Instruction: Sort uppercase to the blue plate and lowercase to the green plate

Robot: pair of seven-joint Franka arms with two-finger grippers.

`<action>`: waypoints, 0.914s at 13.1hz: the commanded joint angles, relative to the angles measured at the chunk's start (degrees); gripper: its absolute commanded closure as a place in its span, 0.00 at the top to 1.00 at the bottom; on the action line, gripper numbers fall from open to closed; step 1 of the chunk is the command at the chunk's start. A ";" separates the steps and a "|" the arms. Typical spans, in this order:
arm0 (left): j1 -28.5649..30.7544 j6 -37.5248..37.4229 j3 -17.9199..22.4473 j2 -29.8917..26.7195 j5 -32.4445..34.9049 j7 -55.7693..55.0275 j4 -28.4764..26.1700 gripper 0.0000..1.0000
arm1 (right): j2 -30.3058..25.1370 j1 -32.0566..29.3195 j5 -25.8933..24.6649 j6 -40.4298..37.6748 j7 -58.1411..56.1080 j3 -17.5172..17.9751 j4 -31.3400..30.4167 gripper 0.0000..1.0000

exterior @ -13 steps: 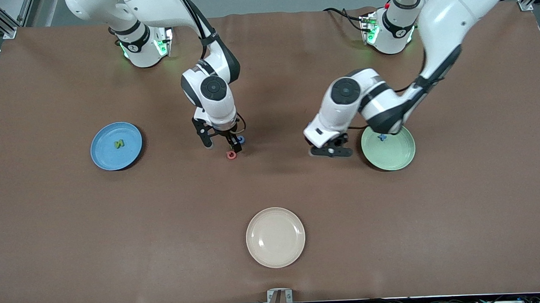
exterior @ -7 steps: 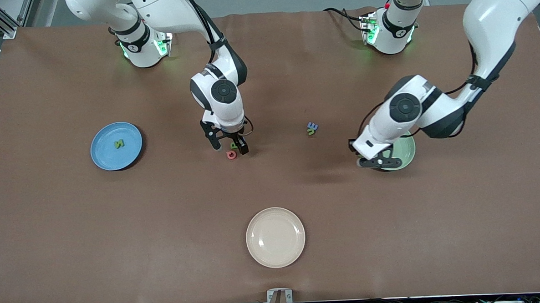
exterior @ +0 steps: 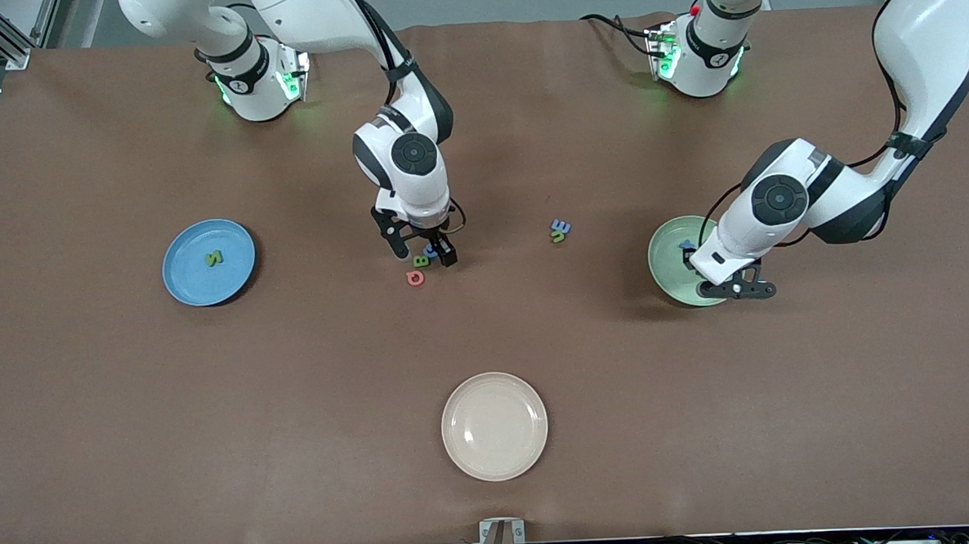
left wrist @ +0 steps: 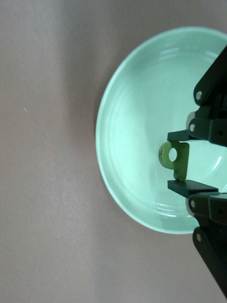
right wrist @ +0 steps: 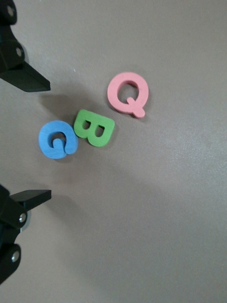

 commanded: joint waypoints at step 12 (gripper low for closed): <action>0.88 5.30 2.26 1.53 4.54 -0.57 -2.31 1.00 | 2.10 -0.18 -0.07 1.08 -2.74 -1.06 -0.51 0.62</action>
